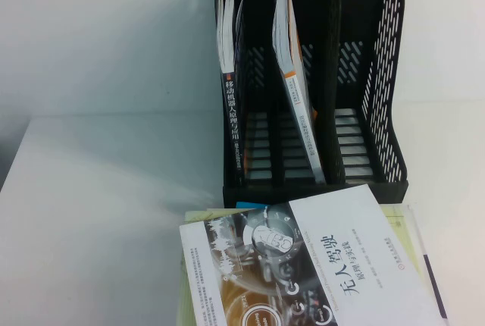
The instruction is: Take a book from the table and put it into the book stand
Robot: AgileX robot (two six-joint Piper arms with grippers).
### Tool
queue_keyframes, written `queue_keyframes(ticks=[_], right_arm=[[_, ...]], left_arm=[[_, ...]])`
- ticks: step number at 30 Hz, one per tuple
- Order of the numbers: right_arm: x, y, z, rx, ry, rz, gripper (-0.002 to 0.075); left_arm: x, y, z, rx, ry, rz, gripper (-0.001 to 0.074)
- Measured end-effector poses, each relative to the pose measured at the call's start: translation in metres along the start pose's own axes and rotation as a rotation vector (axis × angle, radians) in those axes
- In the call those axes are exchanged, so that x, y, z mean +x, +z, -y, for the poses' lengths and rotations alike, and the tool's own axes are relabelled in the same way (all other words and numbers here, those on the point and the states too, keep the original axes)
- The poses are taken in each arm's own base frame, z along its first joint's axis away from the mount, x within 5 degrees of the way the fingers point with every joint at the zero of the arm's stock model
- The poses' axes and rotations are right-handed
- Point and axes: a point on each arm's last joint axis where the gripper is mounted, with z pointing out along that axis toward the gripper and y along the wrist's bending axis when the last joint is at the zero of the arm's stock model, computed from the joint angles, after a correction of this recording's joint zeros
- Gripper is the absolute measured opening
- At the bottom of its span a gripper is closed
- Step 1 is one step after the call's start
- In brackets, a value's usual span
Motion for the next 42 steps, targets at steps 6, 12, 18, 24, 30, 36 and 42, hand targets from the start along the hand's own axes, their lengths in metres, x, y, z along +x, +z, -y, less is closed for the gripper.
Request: queue_keyframes(ticks=[6,12,18,24,30,36,42], right_arm=[[0.000,0.000,0.000,0.000,0.000,0.000,-0.0003],[0.000,0.000,0.000,0.000,0.000,0.000,-0.0003],[0.000,0.000,0.000,0.000,0.000,0.000,-0.0003],[-0.001,0.000,0.000,-0.005,0.004,0.011,-0.0003],[-0.016,-0.001,-0.006,-0.067,0.009,0.200,-0.0003],[-0.052,-0.018,-0.016,-0.199,0.008,0.633,-0.0003],[-0.074,-0.046,-0.023,-0.313,0.004,1.019,-0.0003]], left_arm=[[0.000,0.000,0.000,0.001,0.000,0.002,-0.0004],[0.000,0.000,0.000,0.002,0.000,0.004,-0.0004],[-0.002,0.000,0.001,0.008,0.000,0.019,-0.0004],[-0.009,-0.001,0.004,0.043,0.004,0.097,-0.0004],[-0.021,-0.003,0.009,0.103,-0.002,0.229,-0.0004],[-0.044,-0.014,0.020,0.260,-0.105,0.502,-0.0004],[-0.057,-0.025,0.026,0.408,-0.276,0.638,-0.0004]])
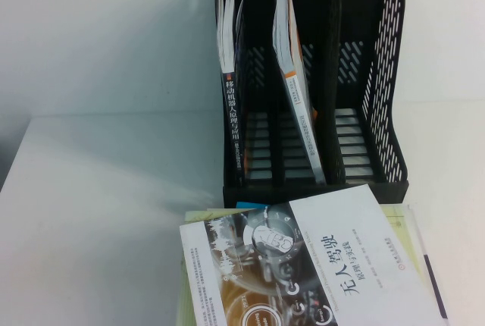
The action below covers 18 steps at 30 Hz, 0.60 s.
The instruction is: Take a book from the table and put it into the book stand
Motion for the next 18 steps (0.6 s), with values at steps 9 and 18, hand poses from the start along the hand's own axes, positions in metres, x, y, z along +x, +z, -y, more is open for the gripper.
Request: queue_keyframes(ticks=[9,18], right_arm=[[-0.041,-0.001,-0.007,-0.069,0.003,0.363,-0.0003],[-0.138,0.054,-0.008,0.050,-0.061,0.098,-0.0003]], left_arm=[[-0.035,-0.011,0.030,0.308,0.104,0.401,-0.0004],[-0.100,0.024,0.047,0.005,0.034,0.141,-0.0004]])
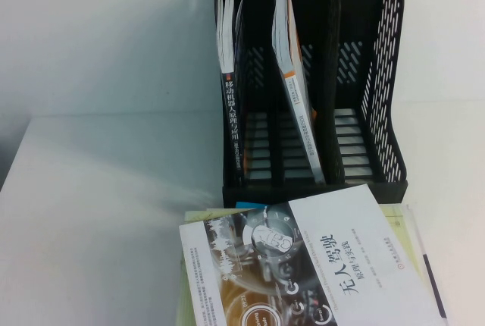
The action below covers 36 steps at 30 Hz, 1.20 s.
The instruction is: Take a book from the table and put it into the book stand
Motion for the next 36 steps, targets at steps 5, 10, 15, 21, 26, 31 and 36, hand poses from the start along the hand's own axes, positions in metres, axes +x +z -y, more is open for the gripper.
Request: queue_keyframes(ticks=[5,10,15,21,26,31,36], right_arm=[[0.011,0.036,0.009,0.050,-0.254,-0.305,-0.0003],[0.014,0.043,0.010,0.065,-0.161,-0.328,-0.0003],[0.015,0.042,0.010,0.115,0.111,-0.342,-0.0003],[0.032,0.038,0.012,0.118,0.103,-0.438,-0.0003],[0.079,0.037,0.014,0.010,-0.128,-0.795,-0.0003],[0.123,0.031,0.012,-0.104,-0.312,-1.186,-0.0003],[0.144,0.034,0.005,-0.148,-0.378,-1.302,-0.0003]], left_arm=[[0.010,0.028,-0.009,-0.120,0.121,-0.209,-0.0004],[0.011,0.034,-0.008,-0.093,0.186,-0.190,-0.0004],[0.013,0.034,-0.010,-0.123,0.175,-0.235,-0.0004],[0.047,0.036,-0.030,-0.291,-0.007,-0.466,-0.0004],[0.073,0.044,-0.043,-0.424,-0.167,-0.607,-0.0004],[0.107,0.052,-0.058,-0.591,-0.334,-0.783,-0.0004],[0.132,0.054,-0.066,-0.619,-0.298,-0.957,-0.0004]])
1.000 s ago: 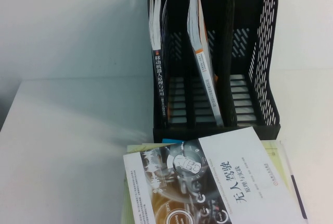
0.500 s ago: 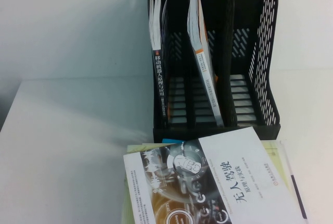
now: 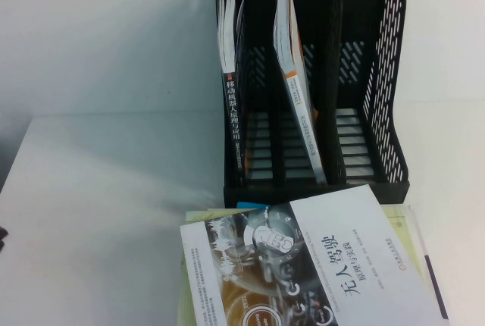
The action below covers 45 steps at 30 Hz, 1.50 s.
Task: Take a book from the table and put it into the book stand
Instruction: Push book with right arm
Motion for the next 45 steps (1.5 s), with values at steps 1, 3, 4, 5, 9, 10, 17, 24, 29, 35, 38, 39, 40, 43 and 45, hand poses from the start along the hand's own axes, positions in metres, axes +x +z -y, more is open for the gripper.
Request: queue_keyframes(ticks=[1,3,4,5,9,10,17,24,29,35,38,39,40,43,45], right_arm=[[0.000,0.004,-0.002,0.003,-0.016,-0.022,-0.0003],[0.000,0.010,-0.005,0.003,-0.037,-0.062,-0.0003],[0.000,0.013,-0.006,0.003,-0.042,-0.077,-0.0003],[0.000,0.016,-0.007,0.003,-0.044,-0.086,-0.0003],[0.000,0.021,-0.011,-0.010,-0.041,-0.116,-0.0003],[0.001,0.023,-0.013,-0.025,-0.027,-0.131,-0.0003],[0.003,0.044,-0.038,-0.176,0.052,-0.250,-0.0003],[0.003,0.088,-0.061,-0.327,0.245,-0.346,-0.0003],[0.006,0.115,-0.062,-0.409,0.477,-0.393,-0.0003],[0.004,0.129,-0.074,-0.509,0.681,-0.424,-0.0003],[0.001,0.132,-0.076,-0.519,0.734,-0.401,-0.0003],[0.000,0.133,-0.076,-0.524,0.749,-0.392,-0.0003],[-0.001,0.134,-0.077,-0.533,0.745,-0.385,-0.0003],[-0.002,0.141,-0.081,-0.582,0.671,-0.384,-0.0003],[-0.004,0.146,-0.085,-0.626,0.629,-0.401,-0.0003]], left_arm=[[0.003,0.003,0.000,-0.006,0.007,-0.035,-0.0004],[0.008,0.010,0.000,-0.004,0.055,-0.109,-0.0004],[0.010,0.012,0.000,0.005,0.096,-0.139,-0.0004],[0.013,0.015,0.002,0.022,0.123,-0.175,-0.0004],[0.023,0.024,0.009,0.130,0.199,-0.289,-0.0004],[0.025,0.026,0.012,0.161,0.194,-0.312,-0.0004],[0.034,0.044,0.019,0.293,0.197,-0.419,-0.0004],[0.044,0.053,0.018,0.340,0.195,-0.549,-0.0004],[0.039,0.051,0.014,0.358,0.143,-0.563,-0.0004],[0.038,0.046,0.013,0.415,0.109,-0.619,-0.0004],[0.037,0.046,0.014,0.425,0.093,-0.617,-0.0004],[0.037,0.046,0.015,0.428,0.086,-0.613,-0.0004],[0.037,0.046,0.015,0.432,0.077,-0.609,-0.0004],[0.036,0.046,0.016,0.439,0.060,-0.601,-0.0004],[0.036,0.046,0.017,0.441,0.060,-0.603,-0.0004]])
